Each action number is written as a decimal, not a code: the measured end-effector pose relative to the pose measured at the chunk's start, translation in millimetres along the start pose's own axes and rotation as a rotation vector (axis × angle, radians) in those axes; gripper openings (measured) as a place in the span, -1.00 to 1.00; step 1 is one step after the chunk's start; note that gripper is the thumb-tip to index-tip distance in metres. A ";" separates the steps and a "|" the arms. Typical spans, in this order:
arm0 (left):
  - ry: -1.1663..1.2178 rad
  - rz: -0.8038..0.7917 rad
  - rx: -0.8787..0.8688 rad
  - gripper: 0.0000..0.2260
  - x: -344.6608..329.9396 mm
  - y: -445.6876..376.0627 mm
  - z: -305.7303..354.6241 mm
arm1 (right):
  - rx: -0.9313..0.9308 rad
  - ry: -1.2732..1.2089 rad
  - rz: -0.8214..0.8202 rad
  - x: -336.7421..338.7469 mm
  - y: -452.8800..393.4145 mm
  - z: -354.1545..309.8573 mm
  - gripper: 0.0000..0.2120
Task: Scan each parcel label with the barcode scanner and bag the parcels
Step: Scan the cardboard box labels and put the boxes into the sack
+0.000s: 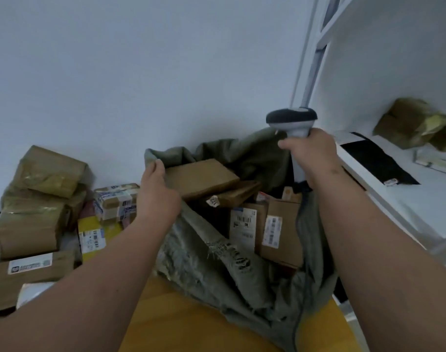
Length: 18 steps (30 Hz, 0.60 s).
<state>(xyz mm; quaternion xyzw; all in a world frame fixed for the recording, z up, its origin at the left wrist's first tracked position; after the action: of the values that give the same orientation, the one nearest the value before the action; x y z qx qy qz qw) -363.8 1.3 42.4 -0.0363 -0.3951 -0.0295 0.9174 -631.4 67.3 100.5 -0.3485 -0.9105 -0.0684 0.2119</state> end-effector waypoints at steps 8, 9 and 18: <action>0.092 0.327 -0.276 -0.38 43.6 -1.8 62.3 | 0.224 -0.129 0.292 20.8 0.3 -44.6 -0.74; 0.126 0.376 -0.309 -0.39 50.3 -2.6 67.3 | 0.279 -0.162 0.355 25.8 1.9 -51.6 -0.70; -0.022 -0.034 -0.004 -0.31 5.2 1.1 -14.7 | 0.003 0.040 0.136 15.5 5.3 -6.0 -0.73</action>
<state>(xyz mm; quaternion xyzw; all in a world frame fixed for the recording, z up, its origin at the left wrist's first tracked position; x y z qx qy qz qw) -349.5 0.9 36.0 -0.0316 -0.4056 -0.0455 0.9124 -636.2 79.0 112.5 -0.4079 -0.8803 -0.0593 0.2346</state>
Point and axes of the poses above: each hand's wrist, its own y-axis away from the middle knuckle, its own x-axis out of the back of the hand, z = x × y, the point moved 3 cm from there along -y, towards the middle knuckle, and after that the axes turned 3 degrees about -z, right-handed, at the moved point
